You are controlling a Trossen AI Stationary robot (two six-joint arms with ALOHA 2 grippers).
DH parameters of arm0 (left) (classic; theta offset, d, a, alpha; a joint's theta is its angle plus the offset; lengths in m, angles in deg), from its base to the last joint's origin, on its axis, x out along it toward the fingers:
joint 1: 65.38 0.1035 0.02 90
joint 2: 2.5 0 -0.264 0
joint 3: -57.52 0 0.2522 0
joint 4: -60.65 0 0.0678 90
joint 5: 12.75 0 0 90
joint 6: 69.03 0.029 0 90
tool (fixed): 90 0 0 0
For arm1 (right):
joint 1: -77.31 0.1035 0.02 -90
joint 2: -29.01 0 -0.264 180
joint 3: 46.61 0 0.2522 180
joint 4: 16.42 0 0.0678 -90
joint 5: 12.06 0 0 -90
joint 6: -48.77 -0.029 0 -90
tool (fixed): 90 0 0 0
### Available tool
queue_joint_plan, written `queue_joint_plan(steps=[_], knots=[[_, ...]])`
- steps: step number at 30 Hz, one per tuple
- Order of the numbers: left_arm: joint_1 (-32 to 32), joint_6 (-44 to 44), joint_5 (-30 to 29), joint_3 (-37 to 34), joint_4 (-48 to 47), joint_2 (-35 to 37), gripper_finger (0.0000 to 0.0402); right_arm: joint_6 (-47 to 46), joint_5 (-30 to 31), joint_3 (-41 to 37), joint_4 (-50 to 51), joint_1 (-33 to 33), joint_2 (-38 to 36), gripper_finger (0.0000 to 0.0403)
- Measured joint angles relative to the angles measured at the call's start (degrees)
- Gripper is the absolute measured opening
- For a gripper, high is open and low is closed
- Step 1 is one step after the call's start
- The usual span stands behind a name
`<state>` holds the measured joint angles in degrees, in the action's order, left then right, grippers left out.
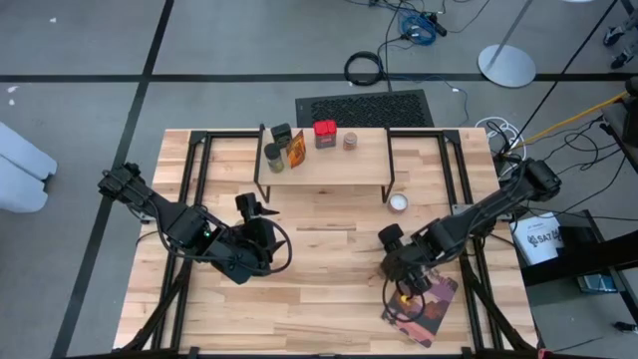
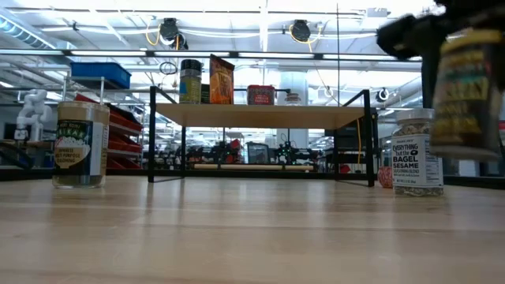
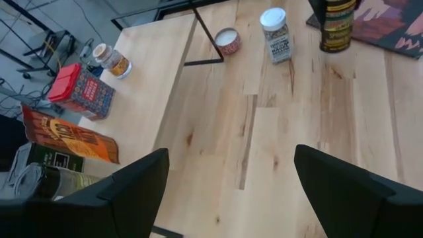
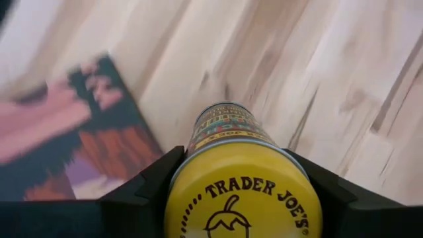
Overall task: Shelf spices
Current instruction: Put the yellow spice bottle on the table
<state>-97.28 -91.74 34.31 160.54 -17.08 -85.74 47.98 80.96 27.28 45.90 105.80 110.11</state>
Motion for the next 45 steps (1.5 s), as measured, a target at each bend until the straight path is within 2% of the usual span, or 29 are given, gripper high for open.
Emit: queue_joint_plan(steps=[5,9,13,18,24,28,35,43,45], knots=[[0.0,-2.1,0.0,0.0,-0.1,0.0,0.0337,2.5,2.2,5.9,2.4,-0.2,0.0,0.0210],[0.0,-4.0,0.0,0.0,-0.5,0.0,0.0337,6.2,5.1,11.5,8.0,-2.2,0.0,0.0210],[-0.1,-8.1,-0.1,0.0,-5.8,0.0,0.0337,11.9,6.1,15.7,10.4,-5.5,0.0,0.0210],[-1.5,-19.8,-0.8,0.0,-15.8,0.5,0.0332,19.4,6.0,16.7,10.4,-10.5,0.0,0.0210],[-4.6,-24.7,-0.7,0.0,-16.0,0.9,0.0324,23.8,5.8,16.7,9.7,-14.6,0.8,0.0210],[-5.0,-25.0,-0.8,-0.3,-15.4,0.9,0.0324,22.4,5.4,16.8,15.1,-15.7,0.9,0.0210],[-4.1,-22.0,-3.4,-0.8,-14.9,0.9,0.0324,14.8,5.0,20.1,29.6,-18.0,0.5,0.0210],[-2.9,-20.1,-4.9,-0.8,-14.9,0.9,0.0324,11.6,3.9,22.2,34.3,-18.7,0.5,0.0210],[-2.6,-20.0,-5.1,-0.8,-14.9,0.9,0.0324,10.4,1.9,22.1,35.5,-18.8,0.5,0.0210]])
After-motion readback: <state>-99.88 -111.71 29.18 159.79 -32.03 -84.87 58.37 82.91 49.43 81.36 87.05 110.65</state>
